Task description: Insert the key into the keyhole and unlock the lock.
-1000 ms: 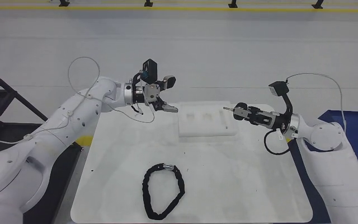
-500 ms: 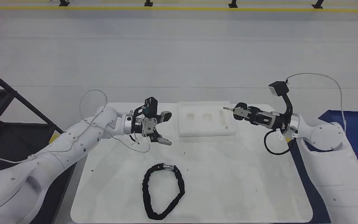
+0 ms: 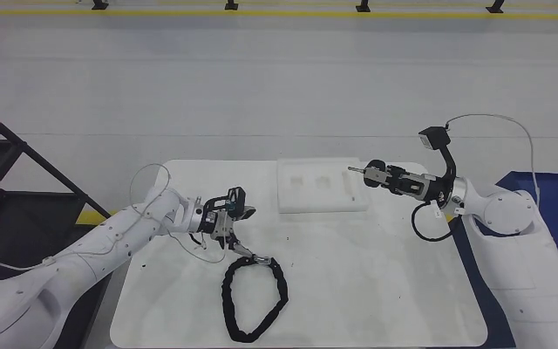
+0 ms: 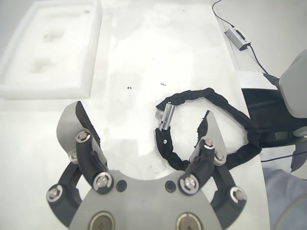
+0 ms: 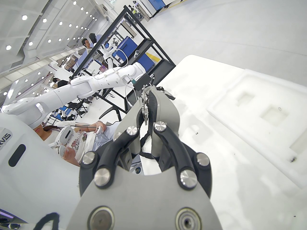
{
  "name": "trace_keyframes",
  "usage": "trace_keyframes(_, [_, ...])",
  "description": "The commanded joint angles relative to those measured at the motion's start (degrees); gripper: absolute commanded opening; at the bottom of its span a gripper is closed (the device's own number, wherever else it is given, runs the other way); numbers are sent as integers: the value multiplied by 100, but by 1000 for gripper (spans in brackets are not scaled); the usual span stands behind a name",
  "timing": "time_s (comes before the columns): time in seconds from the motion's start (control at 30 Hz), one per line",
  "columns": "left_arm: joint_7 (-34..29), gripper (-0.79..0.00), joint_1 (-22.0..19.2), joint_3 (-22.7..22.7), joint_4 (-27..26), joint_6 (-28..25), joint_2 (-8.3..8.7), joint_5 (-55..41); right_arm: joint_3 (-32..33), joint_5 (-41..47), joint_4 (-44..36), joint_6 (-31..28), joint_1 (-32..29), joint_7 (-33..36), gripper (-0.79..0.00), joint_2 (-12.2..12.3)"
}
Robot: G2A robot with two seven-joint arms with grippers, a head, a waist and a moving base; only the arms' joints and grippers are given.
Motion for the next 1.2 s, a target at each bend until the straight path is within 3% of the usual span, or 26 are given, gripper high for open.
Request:
trace_keyframes(0.0, [-35,0,6,0,-9,0,-3,-17,0,0,0,0,0,0,-785,0])
trace_keyframes(0.47, [-35,0,6,0,-9,0,-3,-17,0,0,0,0,0,0,-785,0])
trace_keyframes(0.6, [-60,0,181,-81,-148,293,-7,92,0,0,0,0,0,0,-785,0])
trace_keyframes(0.87, [1048,0,687,-93,-31,489,-79,1427,0,0,0,0,0,0,-785,0])
trace_keyframes(1.17, [2572,0,901,0,526,1037,-342,3031,0,0,0,0,0,0,-785,0])
